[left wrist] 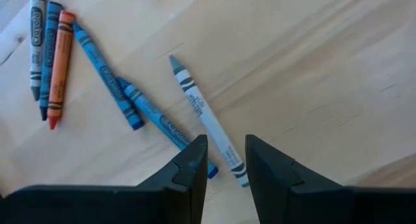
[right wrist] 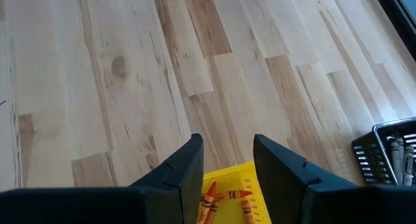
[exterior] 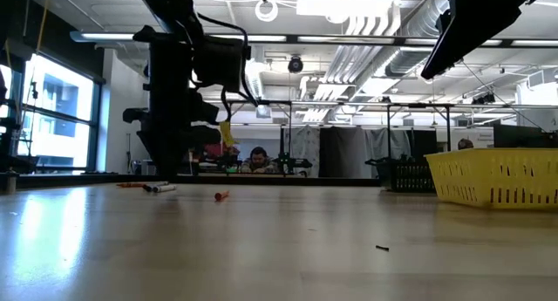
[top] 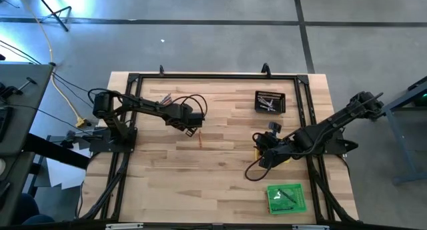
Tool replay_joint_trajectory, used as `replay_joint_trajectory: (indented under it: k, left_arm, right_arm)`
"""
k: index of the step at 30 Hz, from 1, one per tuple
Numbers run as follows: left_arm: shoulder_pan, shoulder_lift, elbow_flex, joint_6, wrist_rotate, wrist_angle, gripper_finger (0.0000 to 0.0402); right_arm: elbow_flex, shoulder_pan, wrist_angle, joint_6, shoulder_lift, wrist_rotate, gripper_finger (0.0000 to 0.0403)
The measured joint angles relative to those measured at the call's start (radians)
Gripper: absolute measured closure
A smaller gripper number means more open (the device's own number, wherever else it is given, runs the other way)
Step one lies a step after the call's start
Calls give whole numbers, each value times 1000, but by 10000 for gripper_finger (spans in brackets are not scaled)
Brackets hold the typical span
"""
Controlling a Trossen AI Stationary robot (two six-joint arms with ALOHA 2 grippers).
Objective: Sort crayons
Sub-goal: Put the gray crayon into the black basket
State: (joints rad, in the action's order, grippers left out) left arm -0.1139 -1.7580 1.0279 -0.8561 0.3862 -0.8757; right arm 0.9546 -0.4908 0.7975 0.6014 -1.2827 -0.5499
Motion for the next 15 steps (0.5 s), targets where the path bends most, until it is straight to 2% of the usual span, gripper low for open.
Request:
replay_joint_trajectory:
  k: [5, 15]
  left_arm:
    - [0, -7, 0, -4, 3, 10, 312]
    - [0, -112, 6, -7, -2, 15, 312]
  right_arm:
    - [0, 0, 0, 0, 0, 0, 274]
    - [0, 0, 7, 0, 0, 0, 274]
